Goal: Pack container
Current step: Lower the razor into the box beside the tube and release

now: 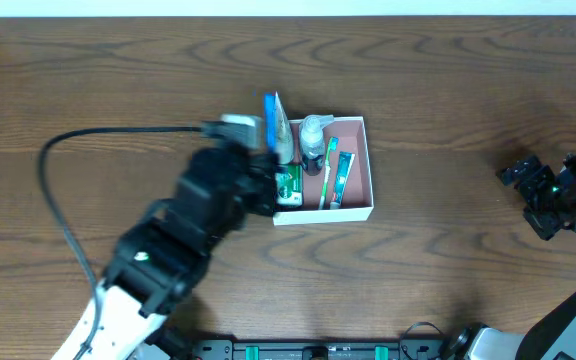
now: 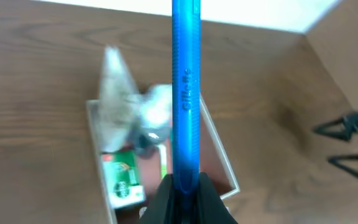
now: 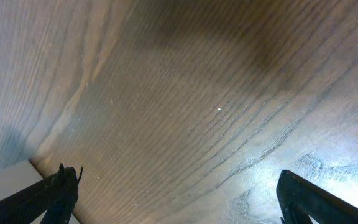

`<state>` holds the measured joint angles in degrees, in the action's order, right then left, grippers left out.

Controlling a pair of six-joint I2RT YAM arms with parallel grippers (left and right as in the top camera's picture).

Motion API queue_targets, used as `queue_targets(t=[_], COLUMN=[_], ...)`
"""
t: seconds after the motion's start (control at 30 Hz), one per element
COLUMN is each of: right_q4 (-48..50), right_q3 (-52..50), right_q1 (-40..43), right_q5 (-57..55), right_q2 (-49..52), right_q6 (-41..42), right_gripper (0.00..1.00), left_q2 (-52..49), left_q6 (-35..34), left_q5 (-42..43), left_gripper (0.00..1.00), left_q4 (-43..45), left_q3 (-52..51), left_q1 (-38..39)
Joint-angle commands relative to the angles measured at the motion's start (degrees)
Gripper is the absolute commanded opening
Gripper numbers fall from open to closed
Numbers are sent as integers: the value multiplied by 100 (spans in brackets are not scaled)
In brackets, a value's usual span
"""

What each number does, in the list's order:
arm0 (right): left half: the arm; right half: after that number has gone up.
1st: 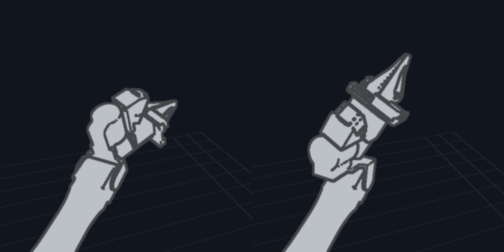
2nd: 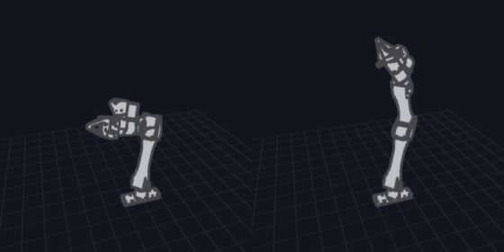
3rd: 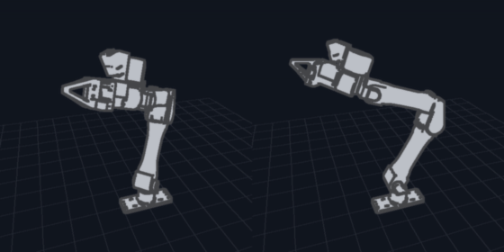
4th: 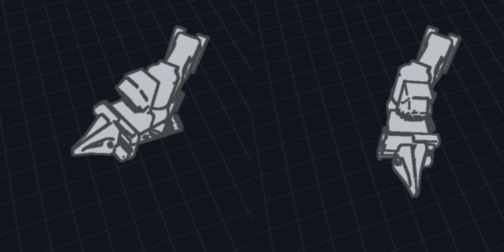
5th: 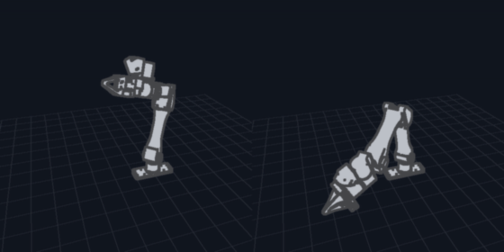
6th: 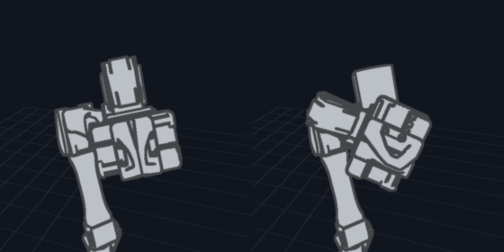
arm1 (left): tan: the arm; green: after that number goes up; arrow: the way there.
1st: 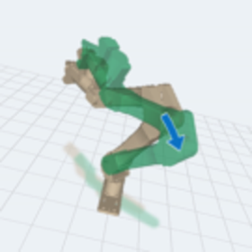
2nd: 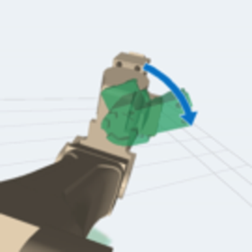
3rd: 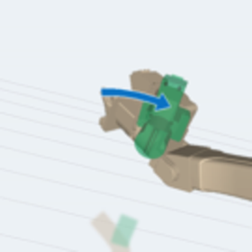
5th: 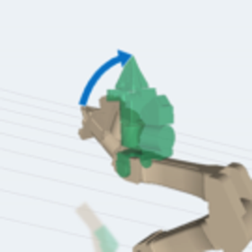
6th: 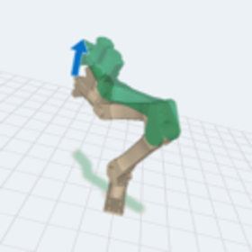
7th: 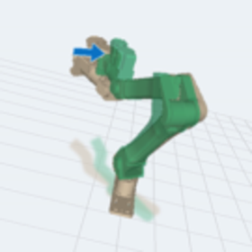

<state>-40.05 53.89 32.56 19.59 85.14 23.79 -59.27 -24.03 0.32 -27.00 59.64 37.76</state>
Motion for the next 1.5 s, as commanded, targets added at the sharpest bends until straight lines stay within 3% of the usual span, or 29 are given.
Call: queue_targets(t=[0.0,0.3,0.6,0.83,0.87,1.0,1.07,1.47], right_q4=[-2,-2,-2,-2,-2,-2,-2,-2], right_q3=[57,57,57,57,57,57,57,57], right_q1=[59,59,59,59,59,59,59,59], right_q5=[33,33,33,33,33,33,33,33], right_q2=[15,15,15,15,15,15,15,15], right_q6=[-70,-72,-70,-72,-72,-70,-70,-70], right_gripper=[99,99,99,99,99,99,99,99], left_q2=[-452,-1987,-3119,-3432,-3434,-3434,-3434,-3348], left_q6=[-109,-560,-1215,-1231,-1231,-1228,-1226,-855], left_q5=[-804,-1537,-1650,-1646,-1644,-1644,-1644,-1646], left_gripper=[6,6,6,6,8,31,36,38], left_q4=[229,1088,1388,1639,1646,1692,1707,1738], left_q3=[61,61,61,61,61,61,61,116], left_q1=[586,1482,1585,1587,1598,1641,1672,1932])
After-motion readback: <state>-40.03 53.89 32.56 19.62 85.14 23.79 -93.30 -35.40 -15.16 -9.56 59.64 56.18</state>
